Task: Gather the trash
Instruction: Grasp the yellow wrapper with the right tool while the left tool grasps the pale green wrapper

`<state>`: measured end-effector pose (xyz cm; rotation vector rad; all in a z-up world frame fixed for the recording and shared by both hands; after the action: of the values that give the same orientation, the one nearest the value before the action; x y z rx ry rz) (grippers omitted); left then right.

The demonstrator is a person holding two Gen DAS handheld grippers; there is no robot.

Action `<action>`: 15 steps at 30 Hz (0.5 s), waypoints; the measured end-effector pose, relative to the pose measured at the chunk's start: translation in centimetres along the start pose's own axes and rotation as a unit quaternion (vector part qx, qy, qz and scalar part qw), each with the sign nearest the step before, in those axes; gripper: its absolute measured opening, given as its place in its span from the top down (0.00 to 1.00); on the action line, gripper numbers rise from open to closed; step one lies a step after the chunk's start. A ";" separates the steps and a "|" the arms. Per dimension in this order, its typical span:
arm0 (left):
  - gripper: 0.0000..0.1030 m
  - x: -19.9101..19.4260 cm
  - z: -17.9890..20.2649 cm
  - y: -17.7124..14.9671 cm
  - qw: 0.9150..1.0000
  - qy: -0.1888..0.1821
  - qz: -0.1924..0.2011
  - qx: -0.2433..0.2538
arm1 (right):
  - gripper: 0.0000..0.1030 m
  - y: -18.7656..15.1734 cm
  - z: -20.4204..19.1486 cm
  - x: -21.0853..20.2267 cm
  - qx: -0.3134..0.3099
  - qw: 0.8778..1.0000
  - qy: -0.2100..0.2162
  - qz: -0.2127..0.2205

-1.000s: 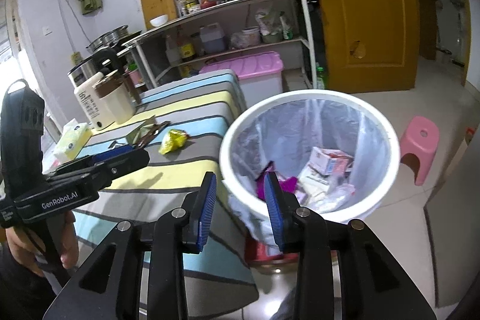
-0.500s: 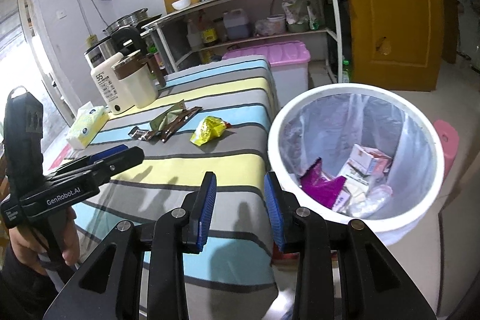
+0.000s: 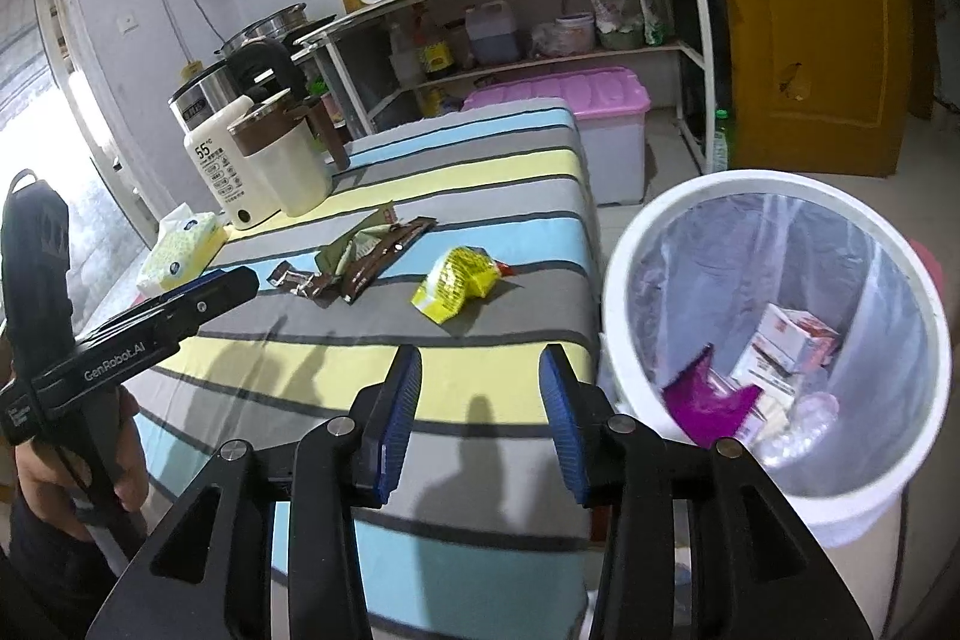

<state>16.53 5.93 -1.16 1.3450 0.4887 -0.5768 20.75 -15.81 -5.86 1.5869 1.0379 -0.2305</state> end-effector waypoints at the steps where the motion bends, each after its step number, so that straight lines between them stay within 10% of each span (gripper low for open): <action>1: 0.48 0.3 -0.4 0.1 1.000 0.004 -0.003 -0.004 | 0.59 0.1 -0.1 0.3 0.000 1.000 0.001 -0.001; 15: 0.48 3.9 -1.7 2.0 1.000 0.009 -0.021 0.006 | 0.59 1.6 -0.7 6.7 0.030 0.999 0.000 -0.043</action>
<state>20.81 7.45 -2.38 1.3548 0.5308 -0.6027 25.53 -11.83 -8.84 1.5980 1.1086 -0.3226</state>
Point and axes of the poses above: each gripper's, at about its wrist camera, not at the fingertips, and x roughly the way its jaws point, z to its right, y to its top, the point moved 2 cm from there along x, roughly the way its jaws point, and after that the axes turned 2 degrees about x, right-handed, at the moved point
